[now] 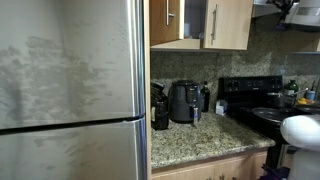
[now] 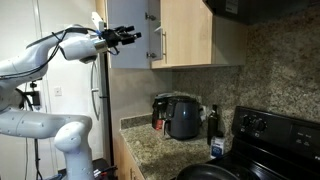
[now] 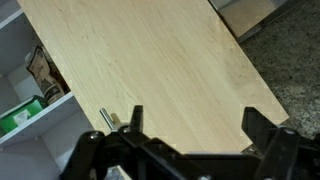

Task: Put the can in the cabinet, then close the right cabinet door, then move the salt bottle towards you

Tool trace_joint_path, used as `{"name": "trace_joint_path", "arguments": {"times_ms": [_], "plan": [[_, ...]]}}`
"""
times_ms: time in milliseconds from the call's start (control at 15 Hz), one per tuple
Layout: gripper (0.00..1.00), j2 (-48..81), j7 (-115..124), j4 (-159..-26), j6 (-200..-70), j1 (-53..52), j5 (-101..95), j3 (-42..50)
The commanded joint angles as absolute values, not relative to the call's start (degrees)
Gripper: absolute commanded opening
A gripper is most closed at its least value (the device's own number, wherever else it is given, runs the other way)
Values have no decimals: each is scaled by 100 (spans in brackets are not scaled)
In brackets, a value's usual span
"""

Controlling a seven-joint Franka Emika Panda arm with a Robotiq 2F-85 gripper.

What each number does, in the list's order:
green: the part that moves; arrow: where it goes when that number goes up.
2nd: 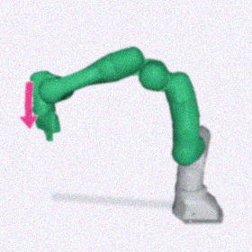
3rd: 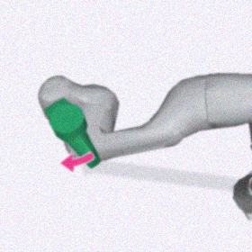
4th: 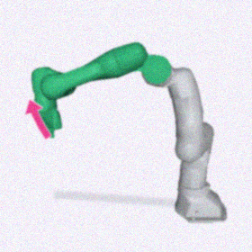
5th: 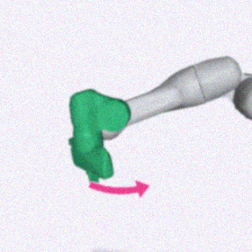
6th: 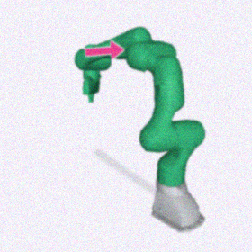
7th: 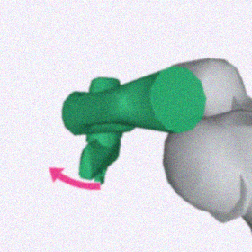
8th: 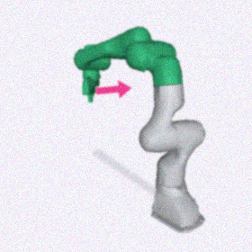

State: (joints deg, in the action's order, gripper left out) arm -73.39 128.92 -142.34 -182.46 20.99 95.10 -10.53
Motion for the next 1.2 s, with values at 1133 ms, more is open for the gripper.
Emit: {"name": "trace_joint_path", "arguments": {"times_ms": [1133], "plan": [[100, -4301, 14940, -13550, -17679, 2990, 8085, -1477]]}}
